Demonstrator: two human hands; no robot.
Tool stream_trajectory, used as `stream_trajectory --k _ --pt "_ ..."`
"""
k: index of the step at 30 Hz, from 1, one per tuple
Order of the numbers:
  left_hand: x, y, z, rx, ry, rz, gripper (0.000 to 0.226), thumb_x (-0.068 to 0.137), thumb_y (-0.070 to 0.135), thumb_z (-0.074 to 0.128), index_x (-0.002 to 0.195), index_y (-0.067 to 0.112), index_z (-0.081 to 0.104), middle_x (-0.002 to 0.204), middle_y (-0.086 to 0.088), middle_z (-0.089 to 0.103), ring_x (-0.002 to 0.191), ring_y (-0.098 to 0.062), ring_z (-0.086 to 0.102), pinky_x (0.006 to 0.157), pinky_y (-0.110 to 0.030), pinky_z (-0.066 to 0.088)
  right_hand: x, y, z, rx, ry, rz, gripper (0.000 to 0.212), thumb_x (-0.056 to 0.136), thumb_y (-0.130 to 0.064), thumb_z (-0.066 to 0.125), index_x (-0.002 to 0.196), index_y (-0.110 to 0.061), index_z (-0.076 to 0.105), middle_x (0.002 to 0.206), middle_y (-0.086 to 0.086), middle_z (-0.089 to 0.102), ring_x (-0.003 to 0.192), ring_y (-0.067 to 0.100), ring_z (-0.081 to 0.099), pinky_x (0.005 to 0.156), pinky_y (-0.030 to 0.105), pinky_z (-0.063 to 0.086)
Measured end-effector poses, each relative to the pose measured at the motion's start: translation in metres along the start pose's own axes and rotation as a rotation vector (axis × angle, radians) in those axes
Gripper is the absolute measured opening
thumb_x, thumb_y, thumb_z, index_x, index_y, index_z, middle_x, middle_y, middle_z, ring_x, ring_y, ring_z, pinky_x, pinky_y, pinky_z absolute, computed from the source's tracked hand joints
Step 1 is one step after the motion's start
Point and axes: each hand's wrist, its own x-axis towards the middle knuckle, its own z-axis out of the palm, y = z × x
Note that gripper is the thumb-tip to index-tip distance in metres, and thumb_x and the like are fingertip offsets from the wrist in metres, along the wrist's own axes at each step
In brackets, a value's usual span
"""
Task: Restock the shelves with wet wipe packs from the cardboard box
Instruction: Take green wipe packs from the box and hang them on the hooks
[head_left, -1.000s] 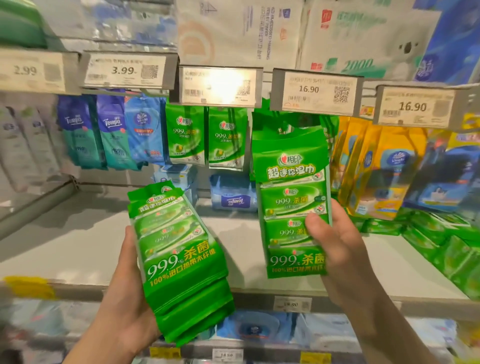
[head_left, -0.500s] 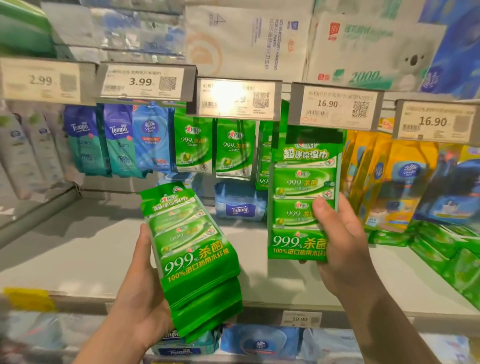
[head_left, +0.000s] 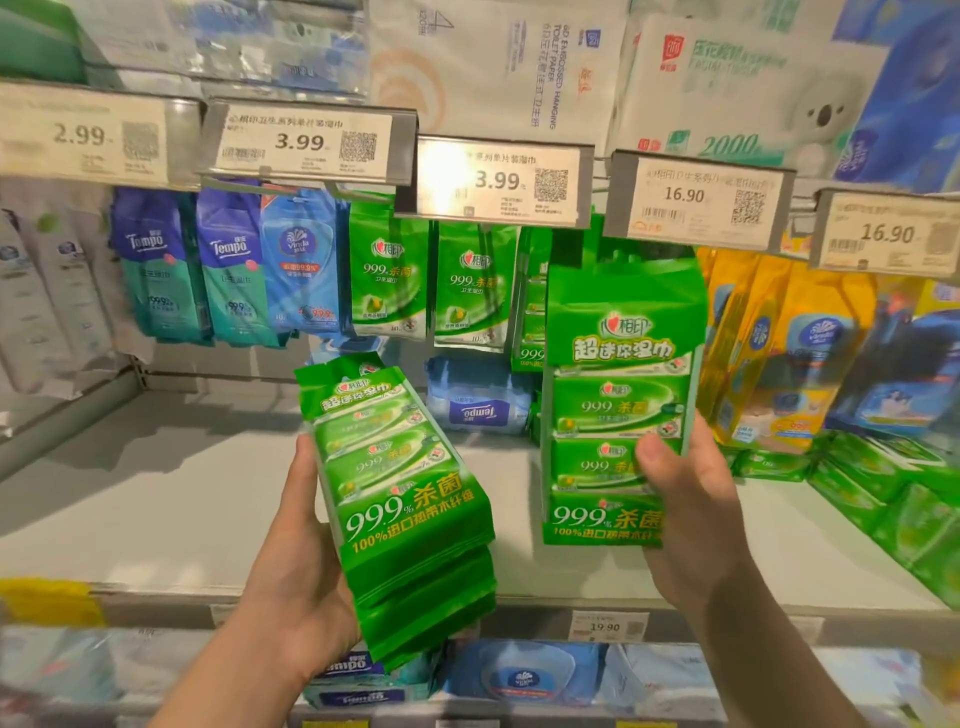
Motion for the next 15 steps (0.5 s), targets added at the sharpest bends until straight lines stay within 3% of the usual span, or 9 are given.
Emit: stream_trajectory --k 2,4,6,8,10,13,15 --pt "0.001 0.0 -0.001 0.008 0.003 0.0 0.081 0.075 0.086 0.056 0.116 0.02 0.079 0.128 -0.021 0.069 0.115 -0.043 0.068 0.108 -0.058 0.042 0.0 -0.001 0.001 0.029 -0.003 -0.034 0.036 0.078 -0.02 0.06 0.094 -0.048 0.077 0.103 -0.002 0.078 0.097 0.022 0.075 0.078 0.043 0.063" --pt "0.002 0.0 -0.003 0.008 0.009 -0.009 0.081 0.075 0.086 0.057 0.117 0.021 0.079 0.13 -0.02 0.069 0.117 -0.042 0.067 0.108 -0.058 0.042 0.004 -0.003 0.002 0.069 0.016 -0.048 0.033 0.079 -0.025 0.069 0.108 -0.039 0.073 0.109 0.0 0.078 0.101 0.025 0.075 0.079 0.043 0.063" --pt "0.002 -0.001 -0.004 0.01 0.015 -0.021 0.081 0.075 0.087 0.057 0.117 0.021 0.079 0.131 -0.02 0.068 0.118 -0.042 0.066 0.109 -0.059 0.041 0.007 -0.006 0.006 0.085 0.038 -0.053 0.056 0.073 -0.039 0.085 0.123 -0.03 0.063 0.116 0.003 0.076 0.107 0.027 0.073 0.084 0.045 0.062" --pt "0.003 -0.001 -0.006 0.018 0.012 -0.042 0.083 0.074 0.088 0.057 0.117 0.019 0.079 0.131 -0.021 0.068 0.12 -0.043 0.064 0.112 -0.062 0.039 0.009 -0.008 0.009 0.058 0.042 -0.041 0.054 0.079 -0.038 0.078 0.128 -0.026 0.059 0.12 0.005 0.075 0.111 0.03 0.072 0.085 0.046 0.062" --pt "0.002 -0.001 -0.007 0.024 0.013 -0.051 0.084 0.074 0.088 0.057 0.117 0.019 0.079 0.132 -0.021 0.068 0.121 -0.043 0.064 0.113 -0.063 0.038 0.009 -0.009 0.012 0.046 0.035 -0.029 0.042 0.087 -0.031 0.063 0.127 -0.023 0.06 0.118 0.008 0.075 0.105 0.03 0.073 0.072 0.038 0.064" --pt "0.002 -0.002 -0.007 0.028 0.02 -0.042 0.084 0.074 0.088 0.055 0.114 0.019 0.08 0.13 -0.021 0.069 0.118 -0.043 0.066 0.109 -0.06 0.041 0.006 -0.01 0.016 0.021 0.055 -0.009 0.033 0.092 -0.03 0.067 0.123 -0.02 0.062 0.104 0.008 0.076 0.081 0.025 0.073 0.045 0.028 0.053" --pt "0.0 -0.002 -0.007 0.029 0.024 -0.041 0.084 0.074 0.089 0.054 0.112 0.018 0.081 0.129 -0.021 0.069 0.117 -0.044 0.066 0.109 -0.06 0.042 0.004 -0.008 0.015 0.012 0.081 -0.015 0.028 0.093 -0.031 0.065 0.119 -0.022 0.063 0.098 0.005 0.075 0.074 0.022 0.073 0.042 0.027 0.05"
